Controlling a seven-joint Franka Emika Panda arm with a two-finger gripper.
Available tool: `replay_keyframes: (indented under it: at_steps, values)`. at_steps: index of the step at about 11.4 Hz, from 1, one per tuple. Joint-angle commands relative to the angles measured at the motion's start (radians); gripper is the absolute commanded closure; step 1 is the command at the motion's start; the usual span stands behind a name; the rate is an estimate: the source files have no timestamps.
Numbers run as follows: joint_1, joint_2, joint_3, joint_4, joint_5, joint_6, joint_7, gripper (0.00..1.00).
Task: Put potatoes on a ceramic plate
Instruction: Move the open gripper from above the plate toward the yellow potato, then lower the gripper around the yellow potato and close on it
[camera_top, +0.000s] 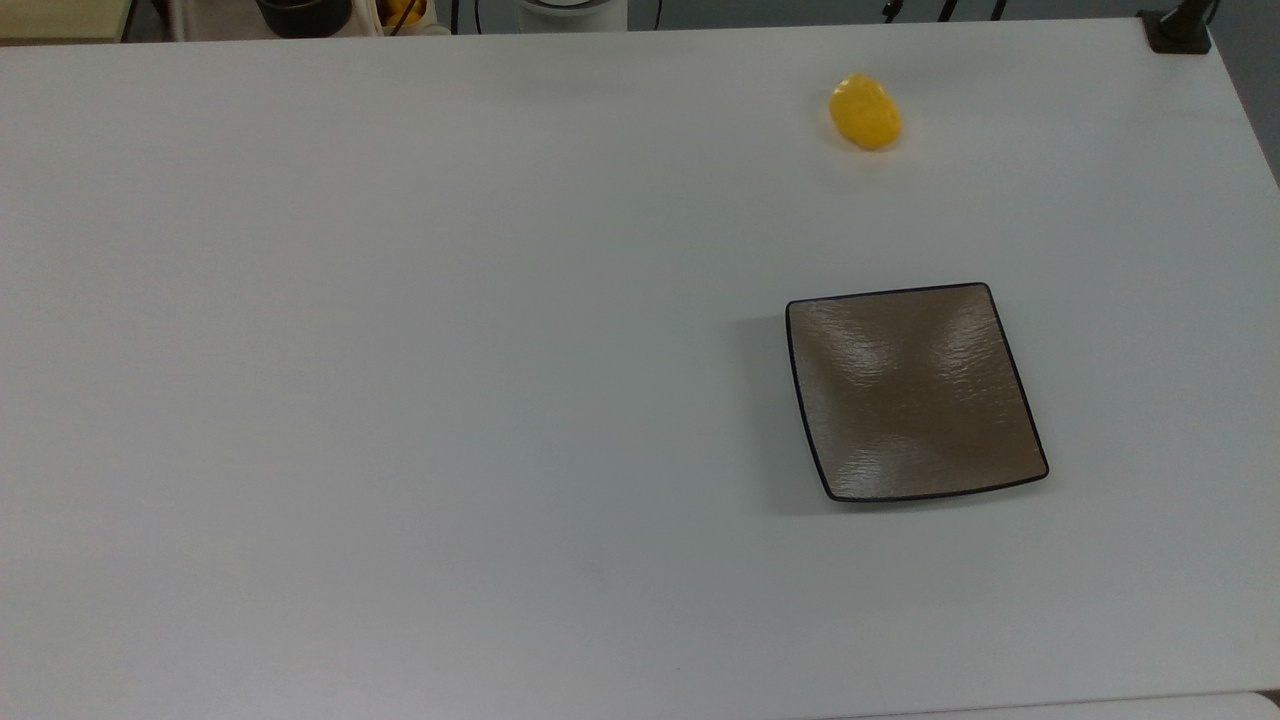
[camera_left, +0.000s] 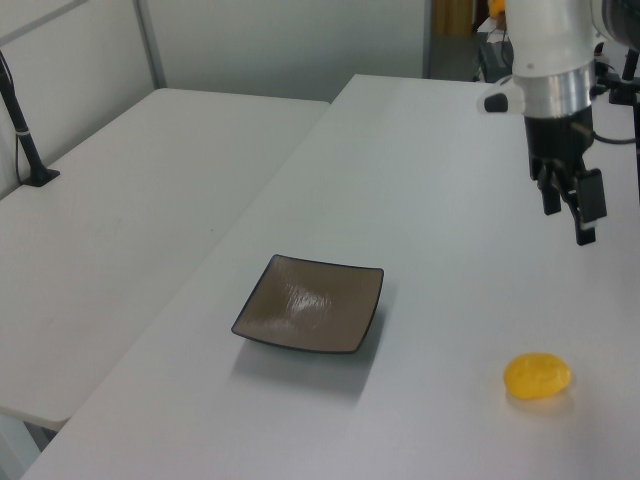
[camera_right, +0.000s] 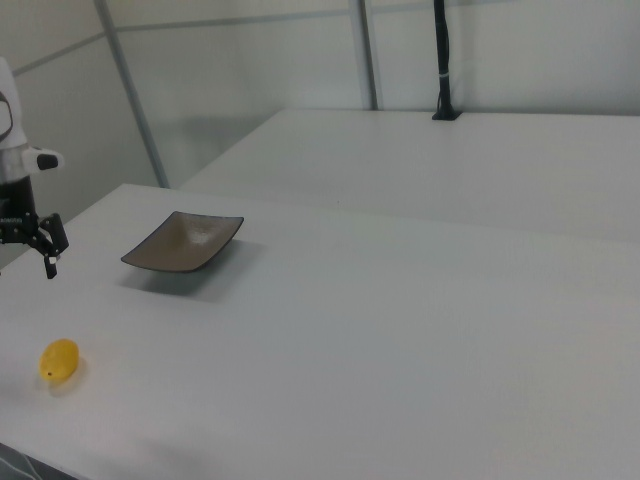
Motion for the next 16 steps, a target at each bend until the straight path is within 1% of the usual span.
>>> replay_keyframes:
  at_steps: [1,3,8,10,12,14,16]
  values:
    - [0.058,-0.055,-0.002,-0.165,0.019,0.152,0.017,0.00]
    - [0.056,-0.055,0.036,-0.234,0.017,0.238,0.017,0.00]
    - [0.070,-0.038,0.042,-0.363,0.016,0.465,0.017,0.00]
    - [0.085,-0.004,0.042,-0.382,0.013,0.547,0.043,0.00]
    - [0.117,0.028,0.041,-0.383,0.005,0.602,0.081,0.00]
    - [0.121,0.069,0.041,-0.383,-0.001,0.662,0.094,0.00]
    - [0.127,0.106,0.041,-0.383,-0.053,0.691,0.123,0.00]
